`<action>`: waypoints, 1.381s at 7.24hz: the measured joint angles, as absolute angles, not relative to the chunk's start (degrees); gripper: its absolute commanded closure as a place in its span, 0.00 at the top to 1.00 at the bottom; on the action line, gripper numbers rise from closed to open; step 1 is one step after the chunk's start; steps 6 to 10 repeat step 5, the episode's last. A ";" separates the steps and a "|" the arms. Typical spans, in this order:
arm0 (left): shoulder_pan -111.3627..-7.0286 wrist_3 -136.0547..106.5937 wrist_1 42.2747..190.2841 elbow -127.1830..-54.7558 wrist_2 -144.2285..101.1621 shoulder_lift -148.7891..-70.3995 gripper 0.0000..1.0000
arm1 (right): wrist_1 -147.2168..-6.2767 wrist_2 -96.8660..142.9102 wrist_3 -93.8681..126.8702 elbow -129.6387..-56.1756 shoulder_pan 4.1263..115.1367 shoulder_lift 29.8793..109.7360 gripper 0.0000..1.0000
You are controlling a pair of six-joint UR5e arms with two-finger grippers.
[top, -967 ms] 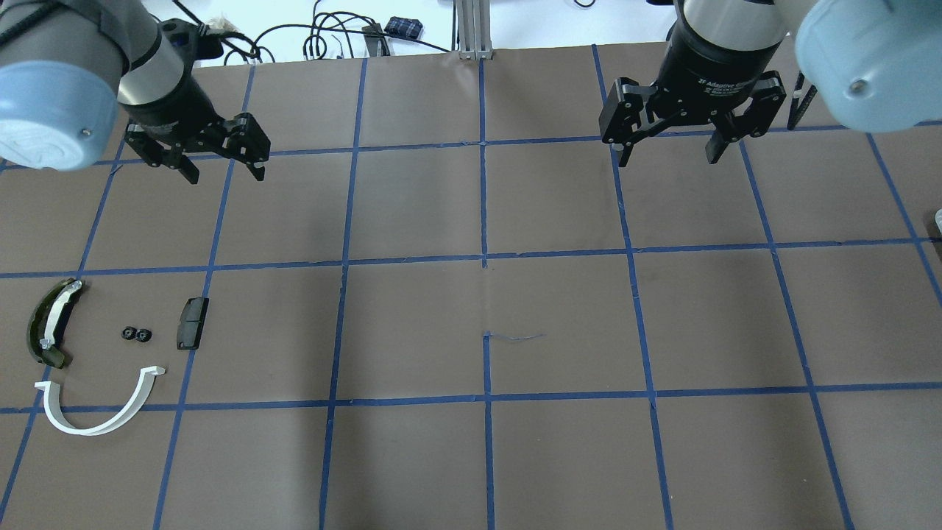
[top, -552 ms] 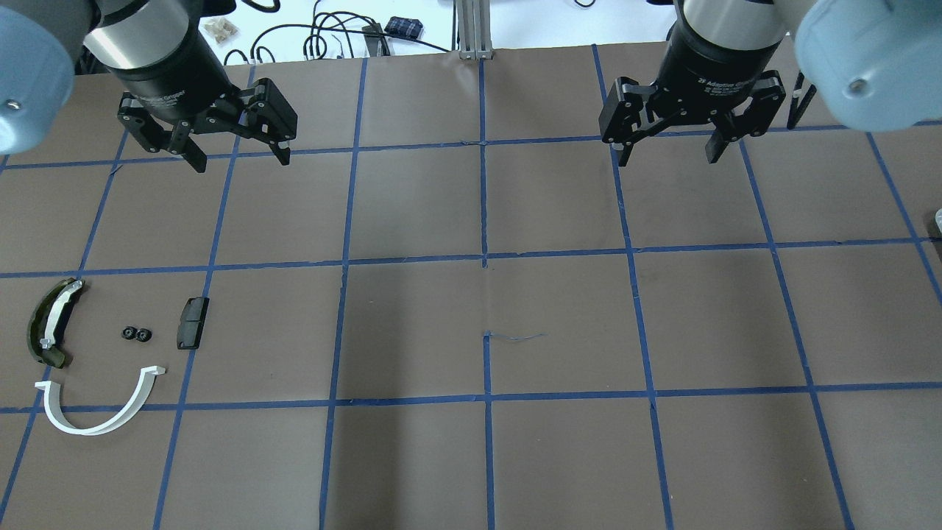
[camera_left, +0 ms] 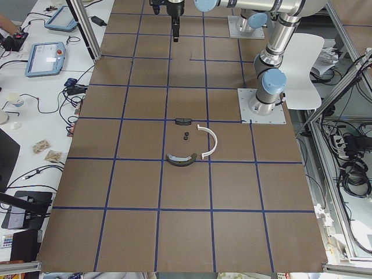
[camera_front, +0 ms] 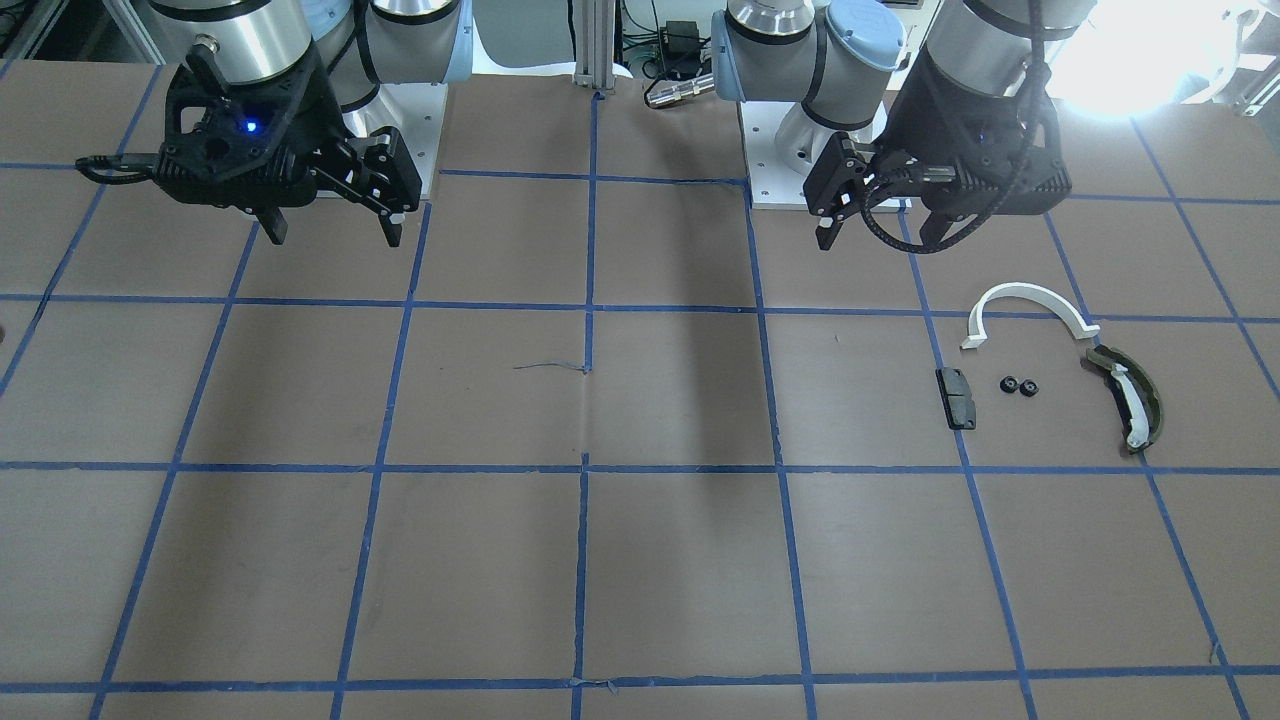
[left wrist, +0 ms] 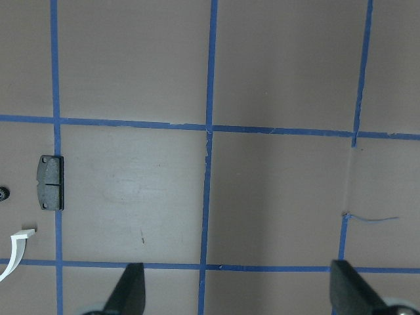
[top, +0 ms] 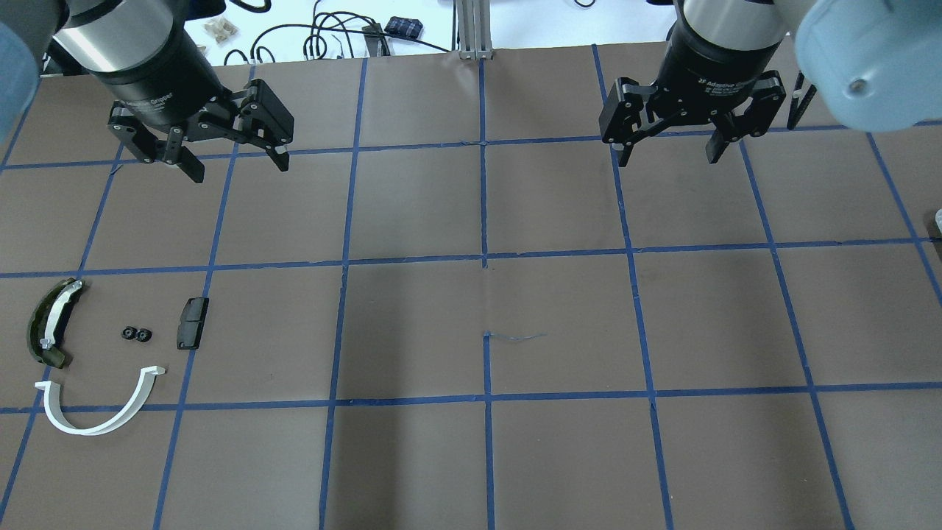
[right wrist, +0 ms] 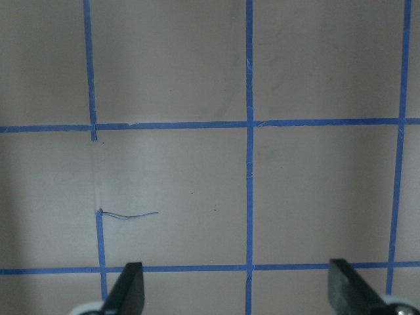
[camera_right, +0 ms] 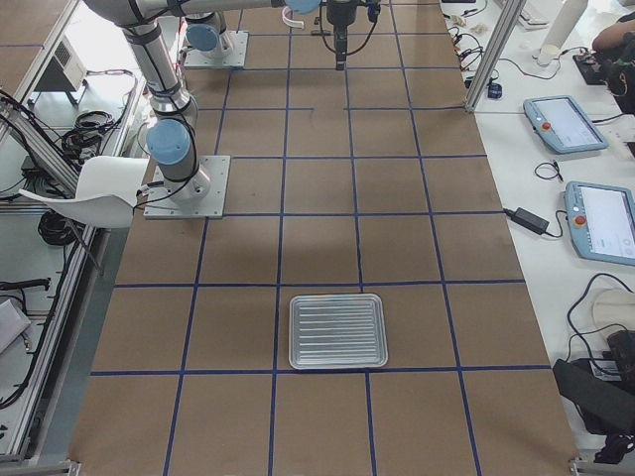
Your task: Place bearing gear from tray to pile
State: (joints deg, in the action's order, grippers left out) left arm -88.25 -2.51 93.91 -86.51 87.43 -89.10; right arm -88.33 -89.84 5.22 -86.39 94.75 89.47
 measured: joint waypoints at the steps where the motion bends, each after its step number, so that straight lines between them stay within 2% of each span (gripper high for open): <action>1: -87.61 -2.35 94.51 -86.50 87.56 -88.86 1.00 | -88.29 -89.81 5.25 -86.40 94.75 89.47 1.00; 10: -86.90 -1.63 95.26 -86.51 87.66 -88.64 1.00 | -88.48 -89.73 5.50 -86.35 94.75 89.47 1.00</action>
